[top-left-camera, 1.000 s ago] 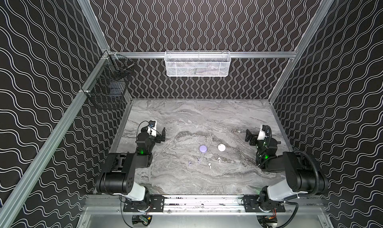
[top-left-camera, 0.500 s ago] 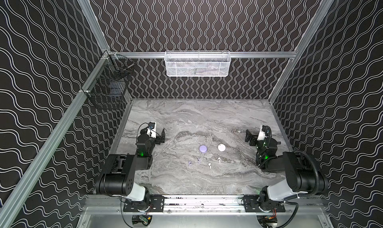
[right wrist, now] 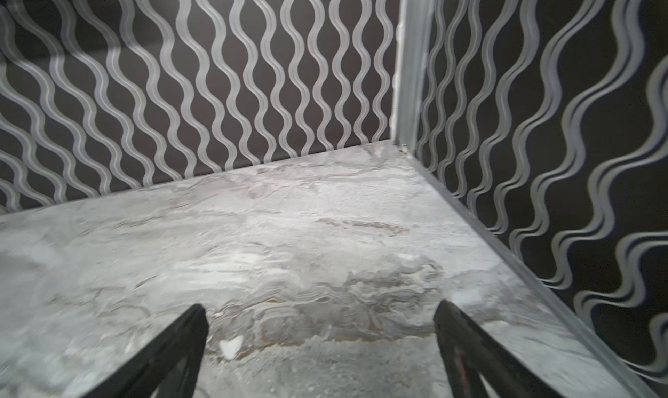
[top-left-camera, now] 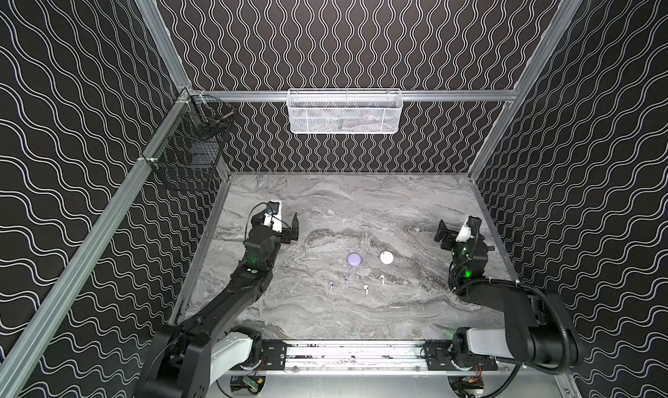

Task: Insert the wireless bluetooth earbuds into the charging case
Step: 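Move the right gripper over the white round case while the left arm advances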

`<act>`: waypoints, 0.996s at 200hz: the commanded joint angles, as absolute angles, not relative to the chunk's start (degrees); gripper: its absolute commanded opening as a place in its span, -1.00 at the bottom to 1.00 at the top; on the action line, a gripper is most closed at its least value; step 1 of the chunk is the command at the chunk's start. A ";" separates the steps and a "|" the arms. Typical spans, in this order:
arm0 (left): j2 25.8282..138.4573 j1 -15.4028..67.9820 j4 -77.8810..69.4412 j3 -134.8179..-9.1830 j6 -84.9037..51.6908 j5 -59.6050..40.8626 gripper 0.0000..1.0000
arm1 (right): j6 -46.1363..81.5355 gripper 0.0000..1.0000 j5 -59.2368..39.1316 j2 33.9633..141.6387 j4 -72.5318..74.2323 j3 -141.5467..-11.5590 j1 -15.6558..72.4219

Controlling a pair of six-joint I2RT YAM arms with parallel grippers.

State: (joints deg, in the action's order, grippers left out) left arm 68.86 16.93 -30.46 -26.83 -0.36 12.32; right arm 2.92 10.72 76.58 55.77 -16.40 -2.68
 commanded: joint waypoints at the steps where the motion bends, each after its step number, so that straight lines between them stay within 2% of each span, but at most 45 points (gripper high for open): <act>1: 65.52 20.11 -28.82 -26.51 -2.63 8.71 0.98 | 7.36 0.99 21.83 74.62 45.21 -18.88 -1.42; 30: 61.26 25.75 -29.82 -26.04 -2.28 2.59 0.98 | 19.15 0.99 38.68 74.22 25.32 -28.73 1.04; 48: 59.86 26.10 -33.95 -25.71 -6.47 -4.57 0.98 | 28.42 0.99 41.64 75.24 5.57 -39.35 1.37; 59: 60.24 26.10 -37.59 -25.37 -12.03 -4.58 0.98 | 30.99 0.99 41.40 75.68 -1.73 -44.10 1.88; 69: 61.06 26.08 -40.34 -25.06 -17.54 -5.13 0.98 | 30.37 0.99 39.82 74.82 -2.50 -44.79 2.53; 86: 62.38 26.03 -45.98 -25.68 -19.28 -12.38 0.98 | 25.87 0.99 33.13 70.37 1.83 -41.96 2.90; 96: 63.22 26.02 -44.07 -28.02 -19.75 -14.99 0.98 | 24.06 0.99 29.07 66.92 4.71 -39.65 3.11; 109: 64.23 26.32 -38.13 -31.71 -20.11 -16.52 0.98 | 24.25 0.99 28.36 63.39 4.17 -38.64 4.37; 132: 64.62 29.85 -31.76 -34.30 -18.18 -14.04 0.98 | 22.32 0.99 29.91 60.89 1.04 -39.66 8.68; 199: 65.11 40.43 -26.65 -32.08 -10.62 -3.82 0.98 | 20.14 0.99 23.48 59.55 -10.27 -43.10 20.19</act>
State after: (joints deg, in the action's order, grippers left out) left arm 64.60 37.10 -29.76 -32.21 -15.55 -9.04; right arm 21.02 25.85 60.31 -4.73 -42.30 16.64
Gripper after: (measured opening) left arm 0.989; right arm 0.995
